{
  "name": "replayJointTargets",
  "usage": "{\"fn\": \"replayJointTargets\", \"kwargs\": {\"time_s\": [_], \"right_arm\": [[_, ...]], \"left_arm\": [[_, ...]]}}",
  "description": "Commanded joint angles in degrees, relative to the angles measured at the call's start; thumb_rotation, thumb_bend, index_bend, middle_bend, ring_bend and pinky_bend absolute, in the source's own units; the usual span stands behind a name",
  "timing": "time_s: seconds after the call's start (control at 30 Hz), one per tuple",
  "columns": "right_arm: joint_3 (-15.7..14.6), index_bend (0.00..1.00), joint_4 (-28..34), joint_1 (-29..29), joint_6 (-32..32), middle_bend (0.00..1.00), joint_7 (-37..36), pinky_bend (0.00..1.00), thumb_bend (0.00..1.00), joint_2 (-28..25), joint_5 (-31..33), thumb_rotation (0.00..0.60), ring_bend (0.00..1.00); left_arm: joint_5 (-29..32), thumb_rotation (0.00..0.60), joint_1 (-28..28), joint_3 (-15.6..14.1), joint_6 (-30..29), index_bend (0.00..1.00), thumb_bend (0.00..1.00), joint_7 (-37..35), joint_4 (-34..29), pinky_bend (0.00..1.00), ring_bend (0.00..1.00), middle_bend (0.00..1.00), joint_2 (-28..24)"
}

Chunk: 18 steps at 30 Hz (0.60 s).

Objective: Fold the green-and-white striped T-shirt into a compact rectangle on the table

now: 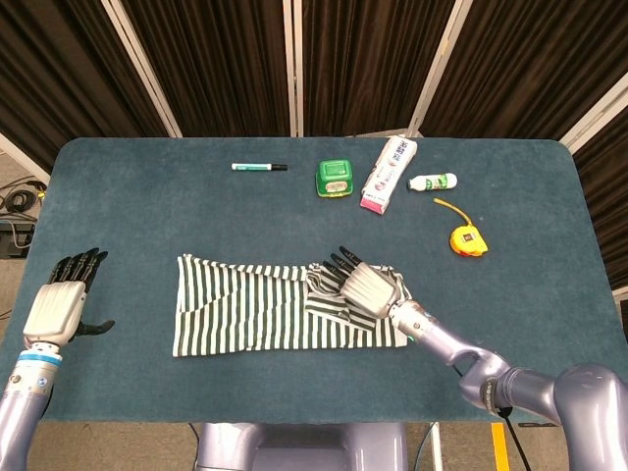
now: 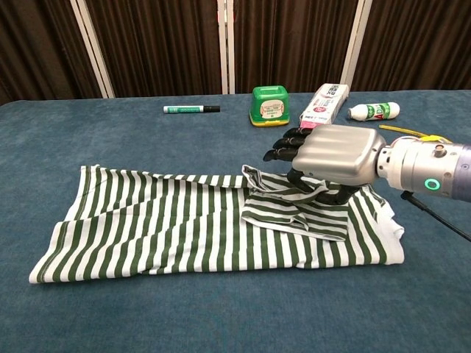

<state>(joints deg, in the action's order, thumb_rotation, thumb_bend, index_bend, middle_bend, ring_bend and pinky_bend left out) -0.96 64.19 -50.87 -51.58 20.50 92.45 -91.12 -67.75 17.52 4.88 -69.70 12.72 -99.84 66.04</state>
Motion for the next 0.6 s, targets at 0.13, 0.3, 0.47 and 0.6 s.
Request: {"fn": "replayJointTargets", "kwargs": {"time_s": [0.13,0.3,0.47,0.6], "right_arm": [[-0.2,0.56,0.7,0.1,1.1,0.05,-0.3,0.00,0.36,-0.1,0.1,0.600,0.00],[-0.5,0.13,5.5,-0.7,5.9,0.04,-5.7,0.00,0.36,-2.7,2.0,0.600,0.00],[-0.2,0.00,9.1,-1.6,9.5,0.02,-11.4,0.00,0.37,-4.8,3.8,0.600,0.00],[-0.1,0.00,10.3,-2.0,11.0,0.02,-13.7,0.00,0.40,-5.6,4.3,0.600,0.00]], "left_arm": [[0.0,0.600,0.0,0.0,0.2,0.00,0.12,-0.2,-0.1,0.00,0.00,0.00,-0.2],[0.0,0.600,0.0,0.0,0.2,0.00,0.12,-0.4,-0.2,0.00,0.00,0.00,-0.3],[-0.3,0.600,-0.1,0.0,0.1,0.00,0.12,-0.6,-0.4,0.00,0.00,0.00,-0.5],[-0.5,0.600,-0.1,0.0,-0.1,0.00,0.12,-0.7,-0.5,0.00,0.00,0.00,-0.6]]}}
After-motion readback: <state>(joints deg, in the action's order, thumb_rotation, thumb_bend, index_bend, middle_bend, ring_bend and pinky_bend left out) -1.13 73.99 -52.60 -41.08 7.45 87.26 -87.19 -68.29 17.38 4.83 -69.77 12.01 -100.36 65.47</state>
